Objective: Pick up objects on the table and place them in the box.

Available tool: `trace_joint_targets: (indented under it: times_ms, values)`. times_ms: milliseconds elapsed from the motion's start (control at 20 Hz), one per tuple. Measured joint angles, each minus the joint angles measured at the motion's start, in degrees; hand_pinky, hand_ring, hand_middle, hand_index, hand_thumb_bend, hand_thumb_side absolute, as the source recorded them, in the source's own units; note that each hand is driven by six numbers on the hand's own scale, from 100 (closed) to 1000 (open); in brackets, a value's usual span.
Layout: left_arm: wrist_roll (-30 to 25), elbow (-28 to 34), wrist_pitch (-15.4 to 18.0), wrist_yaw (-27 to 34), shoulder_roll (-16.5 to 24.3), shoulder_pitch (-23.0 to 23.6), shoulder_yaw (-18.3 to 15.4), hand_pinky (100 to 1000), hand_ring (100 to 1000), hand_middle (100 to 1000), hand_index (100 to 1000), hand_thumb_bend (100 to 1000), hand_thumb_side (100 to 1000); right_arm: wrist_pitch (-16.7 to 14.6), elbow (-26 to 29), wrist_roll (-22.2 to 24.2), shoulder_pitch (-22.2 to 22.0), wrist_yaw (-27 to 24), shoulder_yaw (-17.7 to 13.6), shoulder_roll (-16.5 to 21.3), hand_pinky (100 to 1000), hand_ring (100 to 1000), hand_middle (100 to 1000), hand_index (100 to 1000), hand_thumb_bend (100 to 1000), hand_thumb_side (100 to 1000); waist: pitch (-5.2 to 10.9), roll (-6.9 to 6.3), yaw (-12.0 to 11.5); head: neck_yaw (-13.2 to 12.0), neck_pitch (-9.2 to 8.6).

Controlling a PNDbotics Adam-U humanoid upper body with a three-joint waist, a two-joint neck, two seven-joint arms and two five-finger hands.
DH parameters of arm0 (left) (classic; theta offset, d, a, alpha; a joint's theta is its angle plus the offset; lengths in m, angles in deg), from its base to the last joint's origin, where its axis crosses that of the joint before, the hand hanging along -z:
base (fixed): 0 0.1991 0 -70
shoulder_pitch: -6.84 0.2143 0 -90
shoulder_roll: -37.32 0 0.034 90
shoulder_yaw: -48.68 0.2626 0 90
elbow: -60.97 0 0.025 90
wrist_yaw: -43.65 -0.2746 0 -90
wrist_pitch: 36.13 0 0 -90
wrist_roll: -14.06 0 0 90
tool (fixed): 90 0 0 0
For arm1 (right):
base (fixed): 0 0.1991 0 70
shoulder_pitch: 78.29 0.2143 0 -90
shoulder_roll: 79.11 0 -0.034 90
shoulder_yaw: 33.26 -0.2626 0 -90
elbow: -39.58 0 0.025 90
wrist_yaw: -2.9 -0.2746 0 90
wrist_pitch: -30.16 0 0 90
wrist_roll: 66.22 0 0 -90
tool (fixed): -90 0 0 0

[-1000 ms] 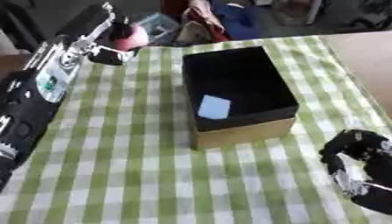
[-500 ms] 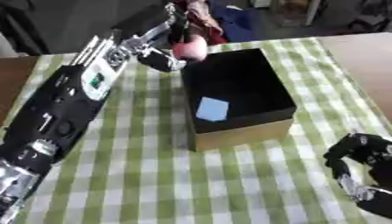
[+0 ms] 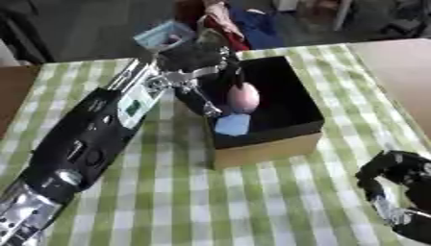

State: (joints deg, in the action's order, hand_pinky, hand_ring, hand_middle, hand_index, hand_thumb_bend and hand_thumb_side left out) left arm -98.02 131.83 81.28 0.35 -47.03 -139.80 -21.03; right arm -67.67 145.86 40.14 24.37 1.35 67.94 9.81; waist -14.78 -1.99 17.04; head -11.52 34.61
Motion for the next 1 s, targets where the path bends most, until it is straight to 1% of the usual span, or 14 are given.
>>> trace_joint_targets:
  times_ms: [200, 250, 350, 500, 600, 750, 900, 1000]
  values:
    - [1.2, 1.8, -1.2, 2.5, 0.0, 0.3, -0.5, 657, 521, 537, 711, 684, 260, 0.0, 0.0, 0.0, -0.1, 0.0, 0.0, 0.0, 673, 530, 520, 642, 100, 100, 0.07, 0.26, -0.6, 0.1, 0.00]
    - [1.8, 2.8, -1.8, 3.8, 0.2, 0.4, -0.9, 653, 510, 523, 696, 651, 239, 0.0, 0.0, 0.0, -0.1, 0.0, -0.1, 0.0, 673, 531, 520, 642, 100, 101, 0.19, 0.31, -1.0, 0.1, 0.00]
    - [3.3, 5.6, -3.6, 7.6, 1.3, 1.0, -2.1, 644, 495, 502, 676, 608, 205, -0.1, -0.1, -0.1, -0.2, 0.0, -0.2, 0.0, 673, 530, 520, 642, 100, 101, 0.54, 0.37, -2.1, 0.3, 0.02]
    - [5.8, 11.7, -7.7, 15.3, 3.9, 3.4, -4.4, 635, 480, 485, 656, 540, 172, -0.2, -0.3, -0.5, -0.8, 0.0, -0.6, 0.0, 672, 530, 520, 642, 100, 101, 0.83, 0.83, -4.0, 1.2, 0.08]
    - [7.5, 16.9, -10.8, 20.9, 6.3, 6.2, -6.2, 633, 475, 479, 652, 521, 168, -0.2, -0.3, -0.8, -1.1, 0.1, -0.9, 0.0, 673, 530, 520, 642, 100, 100, 1.05, 1.23, -5.2, 1.8, 0.15]
    - [9.7, 25.3, -14.5, 29.3, 9.9, 12.4, -9.4, 638, 478, 480, 653, 488, 179, -0.4, -0.3, -1.5, -1.1, 0.3, -1.6, 0.0, 672, 530, 520, 644, 100, 100, 1.18, 1.42, -6.7, 2.5, 0.51]
    - [11.8, 33.0, -16.9, 36.1, 12.3, 19.8, -13.0, 633, 471, 473, 644, 464, 185, -0.4, -0.3, -2.3, -1.1, 0.5, -2.2, 0.0, 672, 531, 521, 645, 100, 100, 1.22, 1.87, -8.3, 3.2, 0.82]
    - [13.3, 36.9, -18.3, 39.2, 12.7, 24.7, -15.6, 632, 468, 471, 641, 453, 195, -0.3, -0.3, -2.7, -1.2, 0.6, -2.5, 0.0, 673, 532, 522, 646, 100, 101, 1.28, 2.30, -9.3, 3.7, 1.33]
